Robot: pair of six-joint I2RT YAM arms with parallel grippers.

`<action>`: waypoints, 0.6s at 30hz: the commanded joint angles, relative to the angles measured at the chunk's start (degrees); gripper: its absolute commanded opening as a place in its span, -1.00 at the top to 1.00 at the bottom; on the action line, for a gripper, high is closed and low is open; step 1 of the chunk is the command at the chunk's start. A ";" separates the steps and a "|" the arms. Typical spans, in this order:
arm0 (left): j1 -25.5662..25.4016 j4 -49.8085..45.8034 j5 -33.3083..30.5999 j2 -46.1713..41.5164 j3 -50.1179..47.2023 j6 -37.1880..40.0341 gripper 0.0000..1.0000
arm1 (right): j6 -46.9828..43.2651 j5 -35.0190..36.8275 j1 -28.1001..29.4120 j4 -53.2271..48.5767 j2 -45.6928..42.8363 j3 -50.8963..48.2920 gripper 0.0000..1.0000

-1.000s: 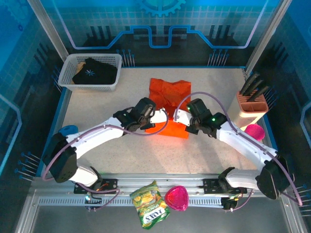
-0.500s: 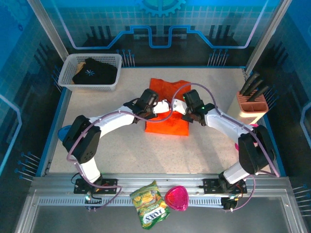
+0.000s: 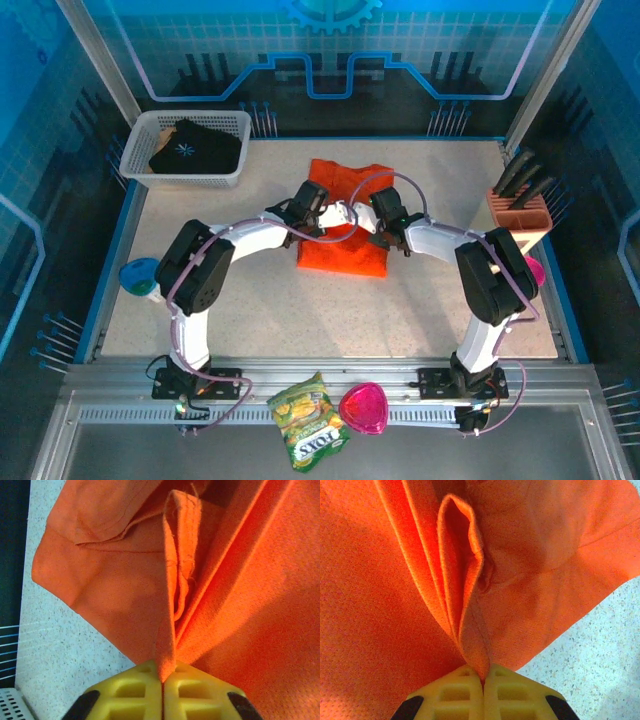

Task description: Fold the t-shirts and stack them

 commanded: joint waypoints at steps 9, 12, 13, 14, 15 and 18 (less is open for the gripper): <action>1.31 6.72 -2.76 0.70 1.24 -2.41 -0.16 | 7.32 4.17 -1.61 5.87 1.31 3.52 0.28; 1.30 11.32 -4.84 -2.57 -0.97 -2.96 -0.30 | 9.01 5.73 -1.61 8.94 -3.35 1.51 0.03; 1.31 13.18 -5.23 -3.86 -2.00 -3.05 -0.37 | 9.24 5.80 -1.64 9.66 -5.16 0.59 -0.03; 1.30 15.19 -5.58 -5.67 -3.27 -3.10 -0.45 | 9.54 5.82 -1.70 10.01 -7.46 -0.35 -0.08; 1.29 17.22 -5.98 -7.80 -4.64 -3.31 -0.54 | 9.59 5.56 -1.71 9.98 -9.97 -1.28 -0.13; 1.42 22.32 -5.52 -14.42 -9.26 -3.53 -0.84 | 8.66 2.67 -1.82 7.60 -17.78 -3.85 -0.23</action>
